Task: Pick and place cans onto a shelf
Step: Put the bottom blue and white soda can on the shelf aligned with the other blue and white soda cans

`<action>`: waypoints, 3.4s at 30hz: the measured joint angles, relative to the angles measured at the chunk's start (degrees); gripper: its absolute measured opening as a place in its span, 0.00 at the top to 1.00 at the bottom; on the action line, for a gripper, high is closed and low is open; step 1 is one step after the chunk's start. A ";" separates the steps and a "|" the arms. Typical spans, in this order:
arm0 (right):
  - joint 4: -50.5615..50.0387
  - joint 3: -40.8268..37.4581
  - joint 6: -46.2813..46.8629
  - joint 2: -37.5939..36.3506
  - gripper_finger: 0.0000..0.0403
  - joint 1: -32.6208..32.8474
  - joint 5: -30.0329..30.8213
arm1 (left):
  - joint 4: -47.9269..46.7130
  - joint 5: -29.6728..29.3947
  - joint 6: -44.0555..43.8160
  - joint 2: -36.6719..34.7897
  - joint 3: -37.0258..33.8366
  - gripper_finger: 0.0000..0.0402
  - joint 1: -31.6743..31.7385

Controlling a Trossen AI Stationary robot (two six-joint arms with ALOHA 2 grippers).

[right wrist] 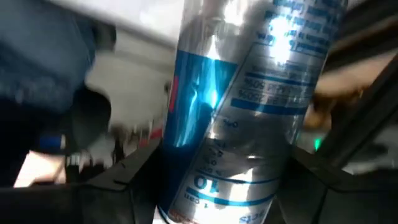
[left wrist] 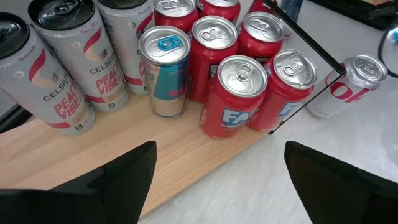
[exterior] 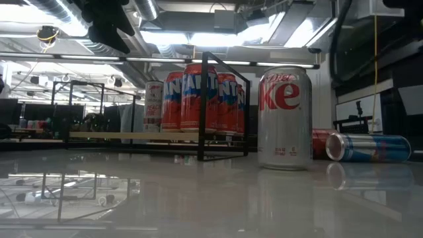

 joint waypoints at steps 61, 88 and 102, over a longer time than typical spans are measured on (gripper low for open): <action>15.75 -0.11 -2.25 15.72 0.40 0.02 -12.76 | -0.07 -0.28 0.07 0.00 0.00 0.14 0.00; 13.70 -0.05 -6.96 15.54 0.40 0.04 -10.88 | -0.15 -3.02 0.09 -0.02 0.00 0.14 0.00; 13.75 -0.05 -7.74 15.54 0.40 0.00 -18.96 | -1.66 -3.02 0.07 -0.02 0.00 0.14 0.01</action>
